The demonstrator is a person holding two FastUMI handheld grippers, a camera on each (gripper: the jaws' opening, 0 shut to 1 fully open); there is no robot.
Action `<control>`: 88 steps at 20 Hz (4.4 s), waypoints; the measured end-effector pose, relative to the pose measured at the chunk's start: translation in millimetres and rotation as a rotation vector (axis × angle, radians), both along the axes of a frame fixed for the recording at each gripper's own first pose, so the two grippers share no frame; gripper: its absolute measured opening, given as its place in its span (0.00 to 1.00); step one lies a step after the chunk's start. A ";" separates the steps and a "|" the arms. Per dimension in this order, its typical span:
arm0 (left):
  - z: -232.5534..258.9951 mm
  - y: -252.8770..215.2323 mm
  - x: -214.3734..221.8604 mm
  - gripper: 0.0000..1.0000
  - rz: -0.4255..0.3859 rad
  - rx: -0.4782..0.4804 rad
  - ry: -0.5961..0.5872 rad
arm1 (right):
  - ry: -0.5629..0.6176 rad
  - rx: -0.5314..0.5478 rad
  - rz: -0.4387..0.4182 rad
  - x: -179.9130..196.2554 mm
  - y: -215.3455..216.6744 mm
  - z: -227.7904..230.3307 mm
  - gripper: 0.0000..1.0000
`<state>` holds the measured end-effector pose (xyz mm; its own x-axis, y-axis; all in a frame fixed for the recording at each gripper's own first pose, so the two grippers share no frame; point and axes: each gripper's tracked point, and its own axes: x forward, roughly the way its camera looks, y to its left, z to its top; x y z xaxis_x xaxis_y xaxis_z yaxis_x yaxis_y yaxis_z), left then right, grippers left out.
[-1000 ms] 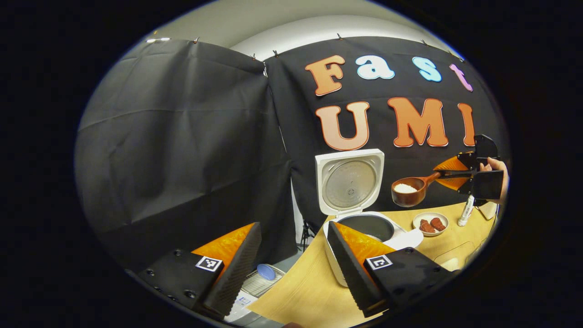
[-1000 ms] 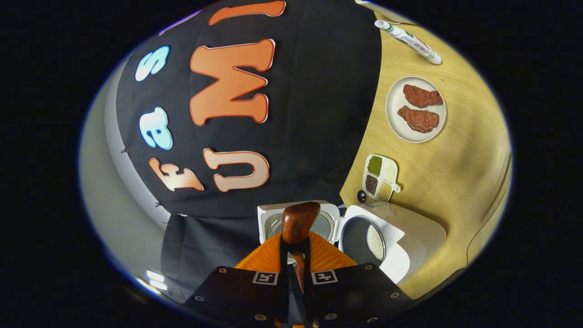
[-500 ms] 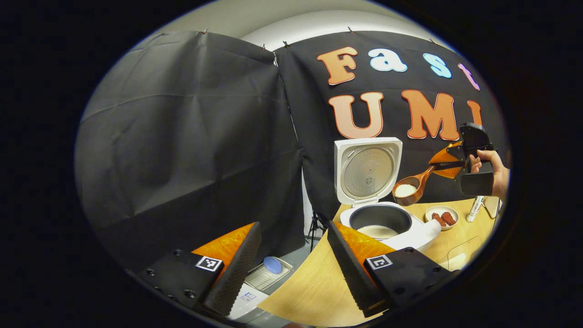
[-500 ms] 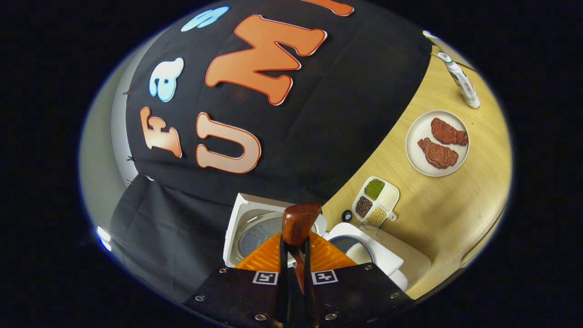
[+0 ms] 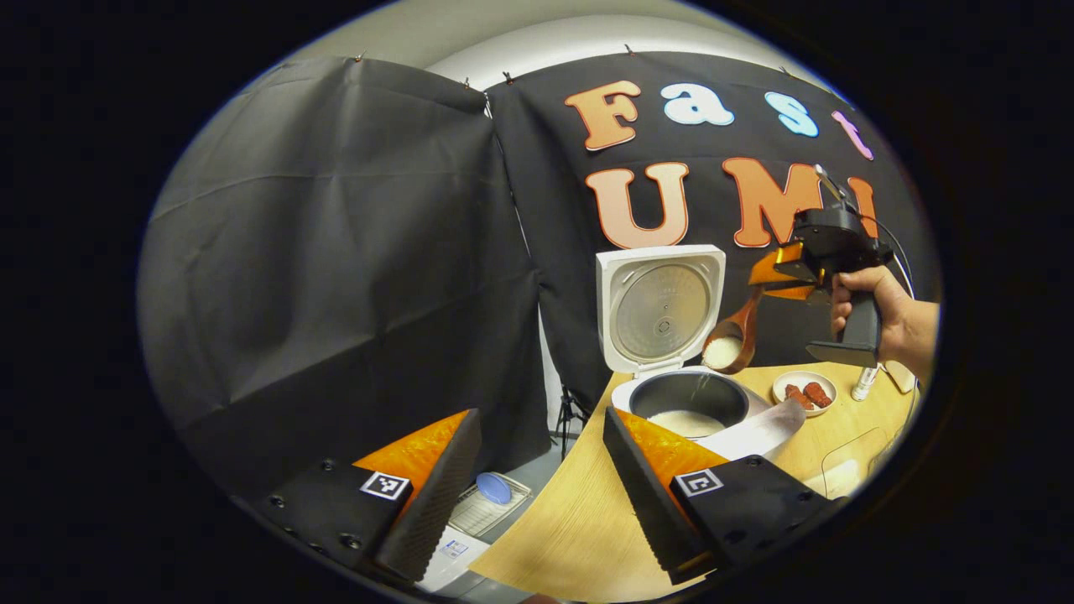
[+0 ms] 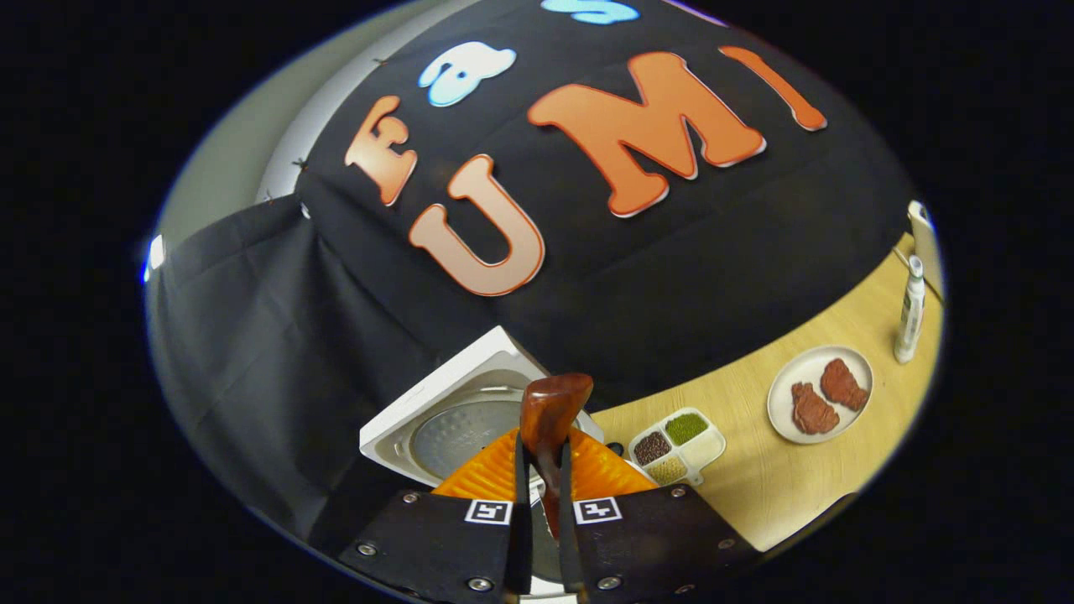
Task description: Close the left gripper, press the button to open the rice cooker; take a wooden spoon from the chopstick holder with the right hand, scoop a spoonful of rice and pour it into the rice cooker, then put the wooden spoon back into the chopstick holder.
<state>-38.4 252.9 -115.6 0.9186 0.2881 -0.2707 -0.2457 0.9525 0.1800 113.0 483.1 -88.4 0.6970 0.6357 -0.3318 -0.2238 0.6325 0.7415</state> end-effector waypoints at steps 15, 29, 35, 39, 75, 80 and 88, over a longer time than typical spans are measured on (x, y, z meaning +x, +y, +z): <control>-8.0 12.2 0.5 0.99 0.014 -0.028 0.007 | -0.478 -0.267 0.147 -12.1 40.2 47.5 0.12; 1.7 -16.1 12.4 0.95 -0.042 -0.005 0.002 | -0.632 -0.283 0.190 -36.6 -2.1 75.4 0.12; 7.1 -53.4 24.0 0.99 -0.107 0.014 0.001 | -0.490 -0.208 0.123 -40.0 -84.9 67.5 0.12; 9.1 -94.7 38.5 0.99 -0.168 0.015 0.007 | -0.421 -0.223 0.042 -37.8 -153.2 54.0 0.12; 80.2 -179.1 70.0 0.99 -0.107 0.056 -0.103 | 0.201 -0.385 -0.392 -191.9 -478.7 -198.2 0.13; 101.5 -166.6 73.2 0.95 -0.076 0.040 -0.140 | 0.243 -0.329 -0.435 -203.6 -475.0 -217.1 0.16; 102.5 -147.0 102.0 0.99 -0.057 -0.025 -0.173 | 0.287 -0.249 -0.421 -213.2 -473.9 -229.5 0.24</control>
